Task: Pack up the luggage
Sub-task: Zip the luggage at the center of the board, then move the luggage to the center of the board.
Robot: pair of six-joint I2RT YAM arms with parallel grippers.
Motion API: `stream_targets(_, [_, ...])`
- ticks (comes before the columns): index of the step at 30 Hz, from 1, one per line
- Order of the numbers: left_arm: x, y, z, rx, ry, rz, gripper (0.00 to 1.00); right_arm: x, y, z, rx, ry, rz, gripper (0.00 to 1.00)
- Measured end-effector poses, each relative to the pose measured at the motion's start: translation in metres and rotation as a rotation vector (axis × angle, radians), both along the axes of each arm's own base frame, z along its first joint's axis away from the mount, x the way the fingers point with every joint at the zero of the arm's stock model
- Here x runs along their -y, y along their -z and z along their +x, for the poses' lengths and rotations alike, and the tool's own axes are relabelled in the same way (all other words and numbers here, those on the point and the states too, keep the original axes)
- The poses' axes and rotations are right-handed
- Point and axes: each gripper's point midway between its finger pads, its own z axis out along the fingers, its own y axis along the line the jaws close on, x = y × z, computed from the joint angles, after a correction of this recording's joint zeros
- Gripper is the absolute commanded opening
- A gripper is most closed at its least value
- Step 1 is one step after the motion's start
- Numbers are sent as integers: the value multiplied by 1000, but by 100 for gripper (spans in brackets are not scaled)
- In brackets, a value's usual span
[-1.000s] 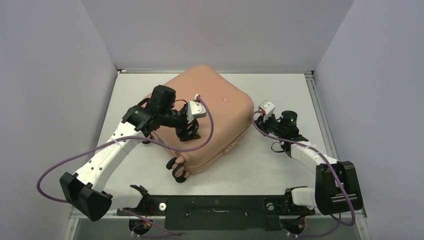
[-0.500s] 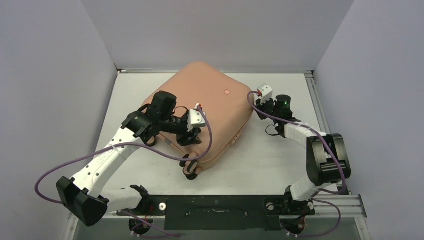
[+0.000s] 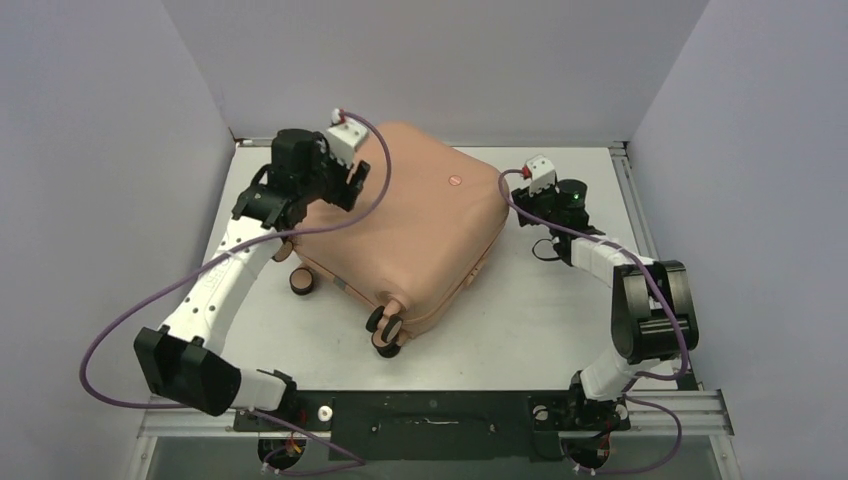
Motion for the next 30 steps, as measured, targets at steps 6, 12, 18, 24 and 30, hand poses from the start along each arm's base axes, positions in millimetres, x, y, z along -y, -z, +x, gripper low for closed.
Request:
stream_targets(6, [-66, -35, 95, 141, -415, -25, 67, 28, -29, 22, 33, 116, -16, 64])
stream_targets(12, [-107, -29, 177, 204, -658, 3, 67, 39, -61, 45, 44, 181, -5, 66])
stream_targets(18, [-116, 0, 256, 202, -751, 38, 67, 24, -82, 98, 70, 171, 11, 66])
stream_targets(24, [-101, 58, 287, 141, -711, 111, 67, -13, -54, 127, -11, 77, 18, 67])
stream_targets(30, [-73, 110, 291, 73, -611, 211, 67, -45, -27, 122, -89, -27, 29, 67])
